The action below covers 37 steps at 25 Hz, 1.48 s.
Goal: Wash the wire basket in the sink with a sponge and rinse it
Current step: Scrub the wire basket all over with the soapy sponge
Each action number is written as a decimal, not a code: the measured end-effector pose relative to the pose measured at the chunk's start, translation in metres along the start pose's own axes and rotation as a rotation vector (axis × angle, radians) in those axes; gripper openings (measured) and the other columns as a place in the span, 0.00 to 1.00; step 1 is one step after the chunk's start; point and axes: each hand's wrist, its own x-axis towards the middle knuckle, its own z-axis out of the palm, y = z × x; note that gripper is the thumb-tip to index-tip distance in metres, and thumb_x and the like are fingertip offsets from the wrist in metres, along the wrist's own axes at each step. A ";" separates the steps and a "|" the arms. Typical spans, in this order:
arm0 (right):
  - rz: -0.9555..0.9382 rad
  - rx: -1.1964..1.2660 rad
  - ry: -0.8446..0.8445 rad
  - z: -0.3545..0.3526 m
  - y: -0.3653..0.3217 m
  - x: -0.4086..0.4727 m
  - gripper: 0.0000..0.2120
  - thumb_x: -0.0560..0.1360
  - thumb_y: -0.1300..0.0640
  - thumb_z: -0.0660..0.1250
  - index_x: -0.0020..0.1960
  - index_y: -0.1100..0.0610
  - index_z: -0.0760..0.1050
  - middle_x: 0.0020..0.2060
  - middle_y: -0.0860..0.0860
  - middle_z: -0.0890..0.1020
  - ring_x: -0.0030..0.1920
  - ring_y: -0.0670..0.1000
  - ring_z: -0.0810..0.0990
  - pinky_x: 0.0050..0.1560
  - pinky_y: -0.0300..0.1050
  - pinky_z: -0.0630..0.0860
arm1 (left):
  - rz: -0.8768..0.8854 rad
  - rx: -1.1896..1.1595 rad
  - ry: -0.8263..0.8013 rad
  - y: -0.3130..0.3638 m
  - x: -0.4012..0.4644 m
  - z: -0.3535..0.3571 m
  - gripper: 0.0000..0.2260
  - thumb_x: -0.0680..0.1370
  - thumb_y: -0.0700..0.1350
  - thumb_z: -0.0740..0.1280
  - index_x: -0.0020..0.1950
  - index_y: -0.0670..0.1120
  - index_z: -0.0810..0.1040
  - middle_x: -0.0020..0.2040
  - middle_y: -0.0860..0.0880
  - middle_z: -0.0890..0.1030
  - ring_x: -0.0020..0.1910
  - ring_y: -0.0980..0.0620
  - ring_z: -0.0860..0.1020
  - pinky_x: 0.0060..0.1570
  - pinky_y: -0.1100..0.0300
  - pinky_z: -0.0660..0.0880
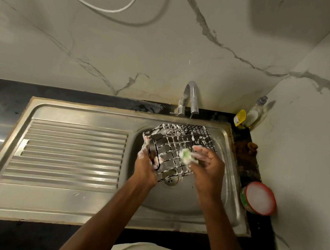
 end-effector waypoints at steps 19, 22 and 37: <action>-0.417 -0.372 0.016 0.002 0.019 -0.017 0.16 0.71 0.71 0.66 0.56 0.63 0.82 0.50 0.54 0.81 0.51 0.53 0.81 0.47 0.39 0.80 | -0.005 0.066 0.020 0.010 -0.005 -0.006 0.16 0.79 0.66 0.67 0.46 0.55 0.85 0.26 0.52 0.70 0.23 0.55 0.68 0.27 0.62 0.65; -0.278 -0.344 0.275 -0.006 0.015 0.002 0.16 0.68 0.75 0.71 0.54 0.64 0.83 0.47 0.56 0.85 0.46 0.54 0.85 0.42 0.26 0.76 | -0.015 0.054 0.001 0.011 -0.003 -0.005 0.25 0.79 0.65 0.68 0.71 0.53 0.79 0.27 0.52 0.70 0.22 0.55 0.66 0.23 0.64 0.65; -0.475 -0.401 0.263 0.027 -0.009 0.017 0.11 0.73 0.66 0.68 0.56 0.61 0.77 0.53 0.56 0.82 0.50 0.53 0.81 0.43 0.48 0.82 | -0.038 0.128 -0.103 0.008 -0.007 -0.023 0.11 0.84 0.61 0.62 0.62 0.66 0.81 0.54 0.55 0.85 0.44 0.52 0.80 0.49 0.50 0.78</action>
